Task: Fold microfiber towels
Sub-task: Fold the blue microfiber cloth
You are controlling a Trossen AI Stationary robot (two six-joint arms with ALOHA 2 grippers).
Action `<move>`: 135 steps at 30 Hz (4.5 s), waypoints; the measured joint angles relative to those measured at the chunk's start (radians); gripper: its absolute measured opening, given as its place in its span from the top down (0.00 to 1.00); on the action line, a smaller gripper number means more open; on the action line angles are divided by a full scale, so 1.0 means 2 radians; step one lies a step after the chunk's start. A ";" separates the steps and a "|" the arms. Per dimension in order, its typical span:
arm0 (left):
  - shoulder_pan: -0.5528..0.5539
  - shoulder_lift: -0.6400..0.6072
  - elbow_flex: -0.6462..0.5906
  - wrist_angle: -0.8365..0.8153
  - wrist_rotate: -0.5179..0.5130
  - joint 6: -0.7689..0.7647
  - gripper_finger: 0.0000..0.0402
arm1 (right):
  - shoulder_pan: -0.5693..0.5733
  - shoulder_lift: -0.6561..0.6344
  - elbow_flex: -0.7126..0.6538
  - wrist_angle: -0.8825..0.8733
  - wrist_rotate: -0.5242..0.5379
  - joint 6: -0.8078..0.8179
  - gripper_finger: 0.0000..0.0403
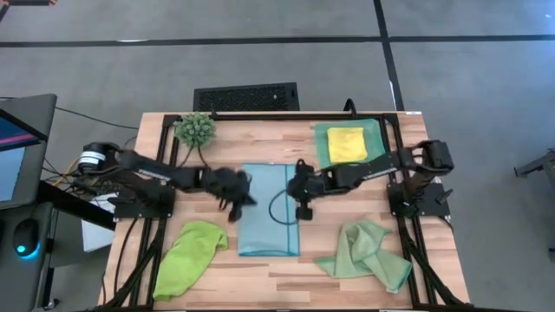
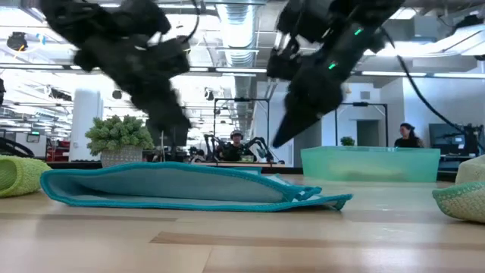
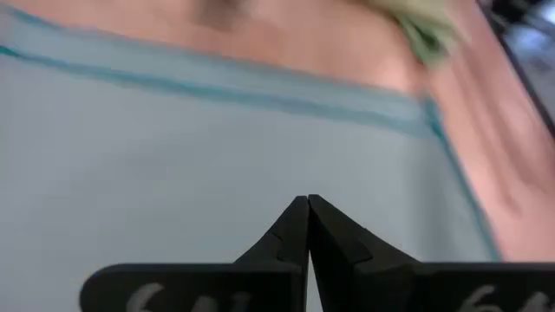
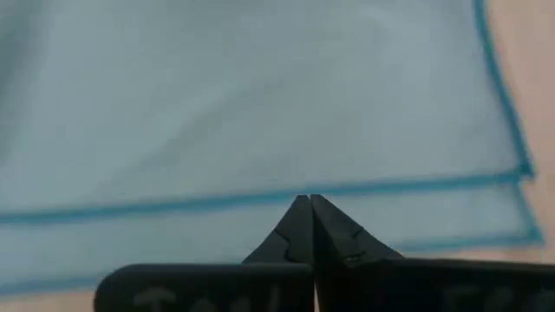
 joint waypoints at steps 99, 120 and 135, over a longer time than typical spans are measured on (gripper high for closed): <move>-0.062 -0.083 -0.042 -0.198 -0.051 0.092 0.79 | 0.060 -0.028 -0.045 -0.061 0.042 0.007 0.82; -0.062 -0.083 -0.041 -0.259 -0.059 0.241 0.74 | 0.064 -0.023 -0.044 -0.118 0.042 0.025 0.76; -0.062 -0.083 -0.020 -0.300 -0.076 0.289 0.74 | 0.067 -0.041 -0.032 -0.227 0.043 0.031 0.76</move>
